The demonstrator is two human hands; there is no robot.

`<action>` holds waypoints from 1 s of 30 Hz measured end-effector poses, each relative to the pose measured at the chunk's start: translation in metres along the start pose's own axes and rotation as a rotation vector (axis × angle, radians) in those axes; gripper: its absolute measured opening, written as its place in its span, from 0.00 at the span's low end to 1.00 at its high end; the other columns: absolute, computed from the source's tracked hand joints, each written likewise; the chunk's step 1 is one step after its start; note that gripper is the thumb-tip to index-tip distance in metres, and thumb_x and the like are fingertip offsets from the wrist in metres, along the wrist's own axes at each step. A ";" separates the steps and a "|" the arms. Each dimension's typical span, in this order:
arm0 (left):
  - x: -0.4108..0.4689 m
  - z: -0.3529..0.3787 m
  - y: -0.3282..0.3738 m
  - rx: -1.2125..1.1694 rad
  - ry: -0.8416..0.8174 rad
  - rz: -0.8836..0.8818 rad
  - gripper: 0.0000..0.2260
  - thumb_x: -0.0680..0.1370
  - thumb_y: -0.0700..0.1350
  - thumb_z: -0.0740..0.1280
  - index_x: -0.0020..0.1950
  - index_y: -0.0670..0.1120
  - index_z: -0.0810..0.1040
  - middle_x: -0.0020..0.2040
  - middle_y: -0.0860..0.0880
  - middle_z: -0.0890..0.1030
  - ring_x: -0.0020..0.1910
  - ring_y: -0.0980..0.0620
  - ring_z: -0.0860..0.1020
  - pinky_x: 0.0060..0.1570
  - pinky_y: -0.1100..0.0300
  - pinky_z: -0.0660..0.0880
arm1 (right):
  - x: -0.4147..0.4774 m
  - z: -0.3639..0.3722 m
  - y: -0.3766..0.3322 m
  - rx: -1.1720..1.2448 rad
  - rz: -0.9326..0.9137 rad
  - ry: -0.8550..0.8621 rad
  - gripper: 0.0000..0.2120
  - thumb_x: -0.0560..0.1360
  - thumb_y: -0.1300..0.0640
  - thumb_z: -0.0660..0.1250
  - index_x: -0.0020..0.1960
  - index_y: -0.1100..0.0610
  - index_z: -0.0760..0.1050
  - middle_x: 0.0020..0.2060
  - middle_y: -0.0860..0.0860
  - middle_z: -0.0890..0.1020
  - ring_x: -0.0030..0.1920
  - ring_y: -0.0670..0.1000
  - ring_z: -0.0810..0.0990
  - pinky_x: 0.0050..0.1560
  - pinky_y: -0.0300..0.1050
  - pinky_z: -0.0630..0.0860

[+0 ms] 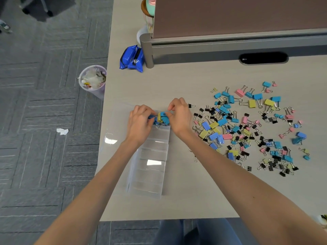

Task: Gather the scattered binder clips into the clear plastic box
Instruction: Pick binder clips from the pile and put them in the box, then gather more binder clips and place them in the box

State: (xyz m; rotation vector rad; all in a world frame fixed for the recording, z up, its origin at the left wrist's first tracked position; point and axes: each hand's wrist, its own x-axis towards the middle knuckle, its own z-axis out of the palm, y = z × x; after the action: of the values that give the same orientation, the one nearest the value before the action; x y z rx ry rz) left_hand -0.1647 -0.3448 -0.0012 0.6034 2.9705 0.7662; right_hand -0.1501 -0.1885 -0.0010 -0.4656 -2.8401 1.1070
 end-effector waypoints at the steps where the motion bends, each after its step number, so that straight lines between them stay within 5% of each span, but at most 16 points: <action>1: 0.000 0.000 0.002 -0.009 -0.004 -0.001 0.08 0.75 0.37 0.68 0.52 0.46 0.81 0.48 0.50 0.78 0.50 0.49 0.71 0.49 0.64 0.59 | 0.001 -0.001 0.000 0.012 0.026 -0.021 0.09 0.70 0.59 0.73 0.45 0.55 0.73 0.46 0.50 0.75 0.42 0.51 0.76 0.38 0.48 0.74; 8: -0.004 0.001 0.031 -0.133 0.017 -0.082 0.07 0.77 0.40 0.63 0.50 0.48 0.79 0.45 0.54 0.78 0.47 0.52 0.73 0.41 0.59 0.69 | -0.015 -0.023 0.019 0.188 0.010 0.002 0.07 0.73 0.65 0.69 0.45 0.56 0.74 0.45 0.48 0.76 0.37 0.43 0.74 0.40 0.42 0.75; 12: -0.008 0.014 0.062 -0.250 -0.014 -0.040 0.07 0.77 0.40 0.62 0.48 0.48 0.78 0.45 0.55 0.80 0.47 0.51 0.77 0.45 0.51 0.75 | -0.032 -0.044 0.051 0.170 0.070 0.047 0.07 0.73 0.65 0.69 0.44 0.55 0.74 0.44 0.49 0.78 0.36 0.44 0.75 0.40 0.44 0.77; 20: -0.015 0.048 0.115 -0.234 -0.098 0.025 0.05 0.78 0.39 0.65 0.49 0.46 0.79 0.44 0.53 0.80 0.46 0.52 0.77 0.43 0.54 0.75 | -0.055 -0.089 0.114 0.055 0.130 0.013 0.07 0.74 0.66 0.66 0.47 0.55 0.74 0.45 0.49 0.78 0.39 0.45 0.75 0.40 0.40 0.76; 26: -0.022 0.086 0.135 -0.067 -0.349 0.045 0.23 0.72 0.31 0.66 0.63 0.49 0.74 0.55 0.48 0.72 0.51 0.50 0.73 0.47 0.55 0.73 | -0.056 -0.113 0.156 -0.064 0.156 -0.048 0.07 0.75 0.66 0.63 0.49 0.56 0.75 0.49 0.51 0.77 0.41 0.50 0.77 0.40 0.48 0.78; 30: -0.016 0.093 0.139 0.052 -0.383 0.105 0.23 0.72 0.35 0.69 0.66 0.47 0.73 0.58 0.46 0.71 0.56 0.47 0.71 0.50 0.56 0.69 | -0.057 -0.110 0.158 -0.178 0.036 -0.187 0.12 0.72 0.57 0.70 0.53 0.57 0.74 0.51 0.52 0.75 0.49 0.52 0.75 0.46 0.50 0.76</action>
State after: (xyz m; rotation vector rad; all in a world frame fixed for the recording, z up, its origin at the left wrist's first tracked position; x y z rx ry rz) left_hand -0.0889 -0.1960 -0.0190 0.8115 2.6309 0.5090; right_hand -0.0379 -0.0239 -0.0220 -0.4470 -3.1226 0.9549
